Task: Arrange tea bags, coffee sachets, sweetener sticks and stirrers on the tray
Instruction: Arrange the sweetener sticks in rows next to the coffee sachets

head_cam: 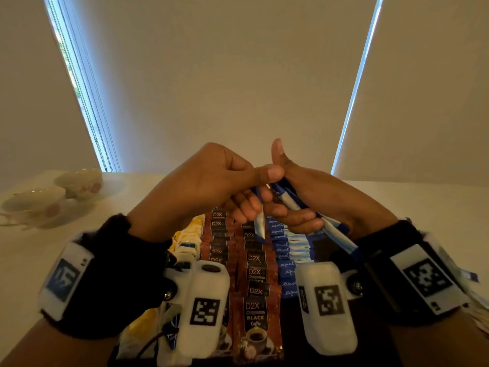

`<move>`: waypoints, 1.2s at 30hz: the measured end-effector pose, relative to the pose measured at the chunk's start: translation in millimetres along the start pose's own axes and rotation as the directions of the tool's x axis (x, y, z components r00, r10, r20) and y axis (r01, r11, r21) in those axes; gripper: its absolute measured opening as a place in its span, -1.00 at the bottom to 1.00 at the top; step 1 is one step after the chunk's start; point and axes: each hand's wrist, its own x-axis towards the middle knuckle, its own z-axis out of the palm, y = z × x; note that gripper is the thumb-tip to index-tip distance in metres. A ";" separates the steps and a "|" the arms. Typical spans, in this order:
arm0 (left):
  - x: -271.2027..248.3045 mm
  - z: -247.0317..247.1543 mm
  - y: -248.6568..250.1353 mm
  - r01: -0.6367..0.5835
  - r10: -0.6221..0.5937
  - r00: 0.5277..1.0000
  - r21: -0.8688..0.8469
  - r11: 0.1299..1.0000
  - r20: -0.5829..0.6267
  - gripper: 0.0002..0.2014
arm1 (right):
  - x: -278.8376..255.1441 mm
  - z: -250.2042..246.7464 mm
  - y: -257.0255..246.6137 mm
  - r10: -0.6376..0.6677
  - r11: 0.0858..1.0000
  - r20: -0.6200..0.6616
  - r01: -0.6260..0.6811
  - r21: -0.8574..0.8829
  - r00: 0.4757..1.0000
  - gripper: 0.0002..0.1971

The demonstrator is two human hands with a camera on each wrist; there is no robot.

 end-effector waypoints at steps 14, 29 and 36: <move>-2.8 -13.4 1.5 -0.221 0.231 0.972 0.182 0.958 -0.034 -0.70 | 4.4 -7.1 3.2 -0.031 0.962 0.274 -0.046 0.270 0.961 -0.27; 9.0 -30.8 -15.1 -0.106 0.107 0.974 0.014 0.994 -0.199 -0.79 | -12.7 -20.4 0.2 -0.107 0.991 -0.324 0.075 -0.111 0.940 -0.62; 8.4 -32.4 -13.3 -0.114 0.105 0.983 -0.052 0.992 -0.151 -0.76 | -6.8 -13.2 1.8 -0.092 0.991 -0.451 0.040 -0.125 0.888 -0.69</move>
